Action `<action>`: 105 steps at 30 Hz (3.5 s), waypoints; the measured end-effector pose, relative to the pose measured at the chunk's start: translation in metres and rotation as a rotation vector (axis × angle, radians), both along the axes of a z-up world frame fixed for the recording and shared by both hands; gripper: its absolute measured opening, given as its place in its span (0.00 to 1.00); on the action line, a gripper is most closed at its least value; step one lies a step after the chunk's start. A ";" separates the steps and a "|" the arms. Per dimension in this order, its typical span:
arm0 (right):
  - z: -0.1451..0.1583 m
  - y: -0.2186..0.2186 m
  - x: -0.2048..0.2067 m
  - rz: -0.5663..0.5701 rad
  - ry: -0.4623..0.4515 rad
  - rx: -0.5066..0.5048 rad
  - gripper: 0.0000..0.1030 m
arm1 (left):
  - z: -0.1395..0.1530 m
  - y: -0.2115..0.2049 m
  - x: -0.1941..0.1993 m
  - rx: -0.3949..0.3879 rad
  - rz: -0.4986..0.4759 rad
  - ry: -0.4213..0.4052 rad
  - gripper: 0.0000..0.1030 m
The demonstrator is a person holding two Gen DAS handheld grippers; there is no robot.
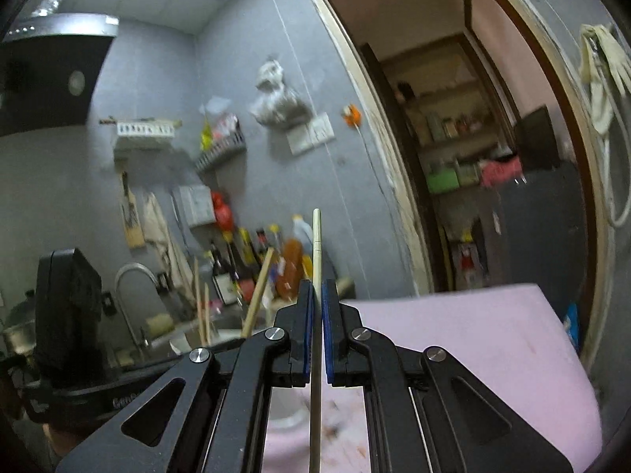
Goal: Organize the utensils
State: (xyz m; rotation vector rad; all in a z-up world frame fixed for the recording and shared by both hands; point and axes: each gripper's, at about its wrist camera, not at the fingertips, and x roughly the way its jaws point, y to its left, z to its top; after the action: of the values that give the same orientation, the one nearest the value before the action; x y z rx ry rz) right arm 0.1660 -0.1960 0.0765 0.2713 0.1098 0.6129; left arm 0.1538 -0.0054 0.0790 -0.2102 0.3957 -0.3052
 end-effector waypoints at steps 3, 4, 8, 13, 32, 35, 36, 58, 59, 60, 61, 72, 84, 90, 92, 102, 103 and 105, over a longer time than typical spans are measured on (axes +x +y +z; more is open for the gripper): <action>0.015 0.019 0.011 0.026 -0.033 0.047 0.03 | 0.010 0.017 0.002 -0.005 0.042 -0.035 0.05; 0.019 0.023 0.015 0.034 -0.042 0.061 0.03 | 0.015 0.025 0.004 -0.012 0.062 -0.047 0.05; 0.033 0.050 0.031 0.080 -0.076 0.115 0.03 | 0.027 0.059 0.015 -0.037 0.143 -0.091 0.05; 0.039 0.074 0.047 0.100 -0.106 0.159 0.03 | 0.035 0.105 0.026 -0.061 0.244 -0.170 0.05; 0.011 0.118 0.081 0.036 -0.164 0.146 0.03 | 0.011 0.169 0.051 -0.070 0.439 -0.310 0.05; 0.006 0.121 0.085 0.043 -0.151 0.150 0.03 | 0.003 0.163 0.050 -0.056 0.440 -0.295 0.05; 0.004 0.121 0.085 0.044 -0.149 0.151 0.03 | 0.001 0.161 0.048 -0.054 0.448 -0.290 0.05; -0.022 0.129 0.067 0.073 -0.048 -0.071 0.03 | -0.027 0.130 0.028 0.027 0.393 -0.134 0.05; -0.023 0.128 0.066 0.076 -0.038 -0.079 0.03 | -0.027 0.129 0.027 0.024 0.385 -0.128 0.05; -0.024 0.127 0.065 0.075 -0.032 -0.086 0.03 | -0.028 0.130 0.026 0.021 0.381 -0.122 0.05; -0.024 0.125 0.064 0.073 -0.029 -0.090 0.04 | -0.029 0.129 0.025 0.016 0.372 -0.112 0.05; -0.031 0.106 0.049 0.064 0.015 -0.098 0.08 | -0.028 0.124 0.014 -0.013 0.336 -0.048 0.22; -0.024 0.066 0.027 -0.023 0.057 -0.135 0.36 | -0.020 0.104 -0.009 -0.024 0.295 -0.019 0.54; -0.024 0.033 0.004 -0.068 0.106 -0.154 0.58 | -0.025 0.095 -0.022 -0.030 0.286 0.003 0.81; -0.026 0.023 -0.005 -0.067 0.108 -0.138 0.64 | -0.026 0.094 -0.030 -0.036 0.290 -0.001 0.89; -0.028 -0.014 -0.043 -0.141 0.106 -0.151 0.91 | -0.031 0.072 -0.063 0.047 0.264 -0.020 0.96; -0.029 -0.017 -0.047 -0.145 0.111 -0.152 0.96 | -0.033 0.070 -0.067 0.048 0.261 -0.021 0.96; -0.030 -0.021 -0.055 -0.157 0.116 -0.156 0.99 | -0.036 0.066 -0.074 0.048 0.248 -0.026 0.96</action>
State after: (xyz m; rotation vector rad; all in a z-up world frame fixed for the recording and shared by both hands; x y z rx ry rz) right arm 0.1111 -0.2171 0.0467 0.1623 0.2447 0.4297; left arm 0.0795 0.0610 0.0431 -0.2053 0.3465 -0.0546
